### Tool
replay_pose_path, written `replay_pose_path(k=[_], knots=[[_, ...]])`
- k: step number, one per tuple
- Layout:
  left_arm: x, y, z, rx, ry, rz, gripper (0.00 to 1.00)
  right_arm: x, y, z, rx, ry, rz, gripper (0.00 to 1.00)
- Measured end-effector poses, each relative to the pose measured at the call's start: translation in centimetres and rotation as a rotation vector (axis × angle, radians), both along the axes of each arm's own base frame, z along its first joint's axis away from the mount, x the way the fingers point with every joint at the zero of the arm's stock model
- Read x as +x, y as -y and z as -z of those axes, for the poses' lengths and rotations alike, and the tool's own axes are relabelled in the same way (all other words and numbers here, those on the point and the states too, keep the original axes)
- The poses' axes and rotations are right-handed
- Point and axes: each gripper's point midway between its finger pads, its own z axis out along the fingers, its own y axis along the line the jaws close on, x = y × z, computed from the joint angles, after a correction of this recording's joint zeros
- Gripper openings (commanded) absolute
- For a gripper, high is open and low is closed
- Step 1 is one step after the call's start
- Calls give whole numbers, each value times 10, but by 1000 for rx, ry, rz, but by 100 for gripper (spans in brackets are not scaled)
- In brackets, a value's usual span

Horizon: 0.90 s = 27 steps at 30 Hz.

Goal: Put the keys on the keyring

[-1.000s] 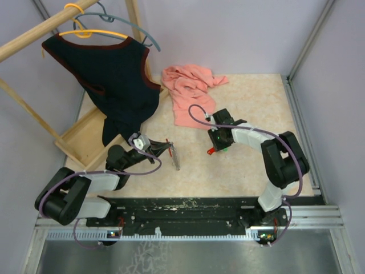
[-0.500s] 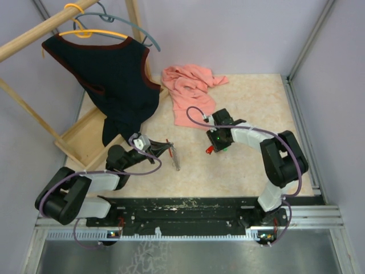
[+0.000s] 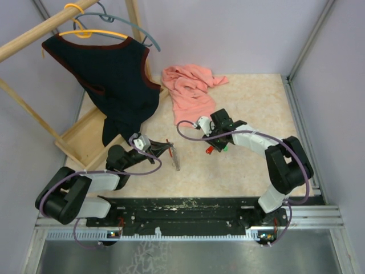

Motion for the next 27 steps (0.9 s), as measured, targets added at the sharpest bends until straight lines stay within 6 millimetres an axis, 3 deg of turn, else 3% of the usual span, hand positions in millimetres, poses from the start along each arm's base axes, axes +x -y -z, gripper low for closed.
replay_pose_path(k=[6,13,27], knots=[[0,0,0,0,1,0,0,-5,6,4,-75,-3,-132,32],[0,0,0,0,1,0,0,-10,2,23,-131,-48,-217,31],[0,0,0,0,1,0,0,5,-3,22,-145,3,-228,28]])
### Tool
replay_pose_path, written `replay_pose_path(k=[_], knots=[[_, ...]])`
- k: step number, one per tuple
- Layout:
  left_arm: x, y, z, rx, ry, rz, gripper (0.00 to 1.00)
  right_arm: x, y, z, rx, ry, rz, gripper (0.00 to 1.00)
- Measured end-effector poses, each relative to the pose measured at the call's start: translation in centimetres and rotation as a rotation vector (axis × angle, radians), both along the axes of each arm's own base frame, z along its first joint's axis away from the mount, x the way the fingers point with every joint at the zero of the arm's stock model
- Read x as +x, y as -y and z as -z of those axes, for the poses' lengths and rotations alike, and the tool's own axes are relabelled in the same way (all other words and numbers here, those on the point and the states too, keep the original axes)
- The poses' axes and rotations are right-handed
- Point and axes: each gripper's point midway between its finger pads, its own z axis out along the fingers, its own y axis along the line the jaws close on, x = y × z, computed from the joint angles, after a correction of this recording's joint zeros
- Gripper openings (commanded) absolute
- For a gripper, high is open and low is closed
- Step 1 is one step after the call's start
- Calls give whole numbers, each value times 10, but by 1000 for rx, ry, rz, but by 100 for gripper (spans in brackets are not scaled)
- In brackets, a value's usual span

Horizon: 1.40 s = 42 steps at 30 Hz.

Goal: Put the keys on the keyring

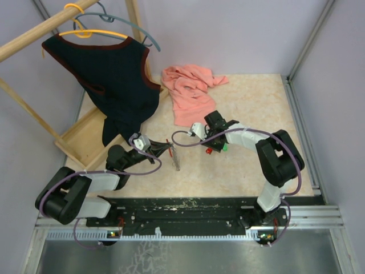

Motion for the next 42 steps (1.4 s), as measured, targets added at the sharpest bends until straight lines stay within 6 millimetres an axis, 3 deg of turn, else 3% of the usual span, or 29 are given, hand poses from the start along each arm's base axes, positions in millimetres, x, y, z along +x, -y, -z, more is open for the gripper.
replay_pose_path(k=[8,16,24,33,42], knots=[[0,0,0,0,0,0,0,6,-5,1,12,15,-10,22],[0,0,0,0,0,0,0,7,-10,0,28,9,-28,0],[0,0,0,1,0,1,0,5,-23,-11,104,7,-55,0],[0,0,-1,0,7,0,0,2,-41,-55,270,109,-77,0],[-1,0,-3,-3,12,1,0,-15,-57,-58,482,174,-61,0]])
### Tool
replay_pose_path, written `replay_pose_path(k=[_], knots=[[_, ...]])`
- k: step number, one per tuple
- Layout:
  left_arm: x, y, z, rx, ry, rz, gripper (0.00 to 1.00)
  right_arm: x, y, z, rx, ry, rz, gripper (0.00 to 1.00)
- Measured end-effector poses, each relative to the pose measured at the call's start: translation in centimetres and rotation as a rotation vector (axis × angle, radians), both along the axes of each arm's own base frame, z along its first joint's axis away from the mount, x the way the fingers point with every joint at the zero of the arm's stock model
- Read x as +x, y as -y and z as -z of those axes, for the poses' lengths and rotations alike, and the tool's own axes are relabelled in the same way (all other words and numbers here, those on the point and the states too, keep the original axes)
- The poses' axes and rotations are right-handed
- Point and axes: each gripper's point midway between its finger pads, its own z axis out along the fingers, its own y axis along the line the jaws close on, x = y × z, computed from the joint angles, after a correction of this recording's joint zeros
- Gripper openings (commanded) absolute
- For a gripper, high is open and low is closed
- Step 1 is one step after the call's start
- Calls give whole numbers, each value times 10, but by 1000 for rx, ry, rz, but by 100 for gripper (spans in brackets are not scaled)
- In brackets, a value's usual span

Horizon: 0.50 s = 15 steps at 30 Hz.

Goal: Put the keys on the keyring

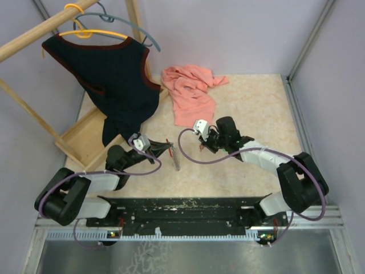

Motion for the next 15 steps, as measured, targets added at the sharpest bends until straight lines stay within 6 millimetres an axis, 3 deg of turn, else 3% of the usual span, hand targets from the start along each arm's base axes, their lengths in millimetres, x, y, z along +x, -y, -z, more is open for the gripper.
replay_pose_path(k=[8,15], knots=[[-5,3,1,7,2,32,0,-7,-23,-16,212,78,-46,0],[-8,8,-6,21,47,83,0,-14,-43,-61,367,164,-140,0]])
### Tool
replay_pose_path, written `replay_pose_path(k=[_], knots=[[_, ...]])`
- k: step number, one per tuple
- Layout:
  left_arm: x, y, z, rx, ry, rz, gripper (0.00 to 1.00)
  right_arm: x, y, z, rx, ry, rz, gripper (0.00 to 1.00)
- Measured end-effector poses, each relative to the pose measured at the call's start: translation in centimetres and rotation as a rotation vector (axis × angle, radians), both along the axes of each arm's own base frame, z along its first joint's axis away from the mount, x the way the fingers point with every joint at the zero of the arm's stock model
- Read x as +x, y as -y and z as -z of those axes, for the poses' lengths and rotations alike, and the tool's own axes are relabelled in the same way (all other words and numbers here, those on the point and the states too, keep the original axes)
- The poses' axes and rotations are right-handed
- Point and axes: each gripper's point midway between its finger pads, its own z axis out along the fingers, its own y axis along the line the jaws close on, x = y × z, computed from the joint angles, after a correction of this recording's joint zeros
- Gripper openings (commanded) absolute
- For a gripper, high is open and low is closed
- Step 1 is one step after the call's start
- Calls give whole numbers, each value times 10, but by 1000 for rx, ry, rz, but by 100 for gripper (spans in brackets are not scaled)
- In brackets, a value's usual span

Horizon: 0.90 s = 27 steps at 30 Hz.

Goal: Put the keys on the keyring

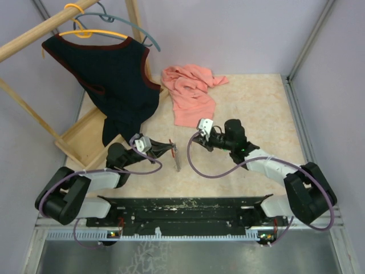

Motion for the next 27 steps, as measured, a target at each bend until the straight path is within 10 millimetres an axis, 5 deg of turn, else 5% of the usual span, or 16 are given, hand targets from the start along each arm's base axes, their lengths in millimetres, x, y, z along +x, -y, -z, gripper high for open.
replay_pose_path(k=[15,27], knots=[[-15,14,-1,60,92,166,0,-41,-15,-54,79,201,-241,0],[-22,17,-6,67,197,232,0,-61,-26,-49,7,263,-291,0]])
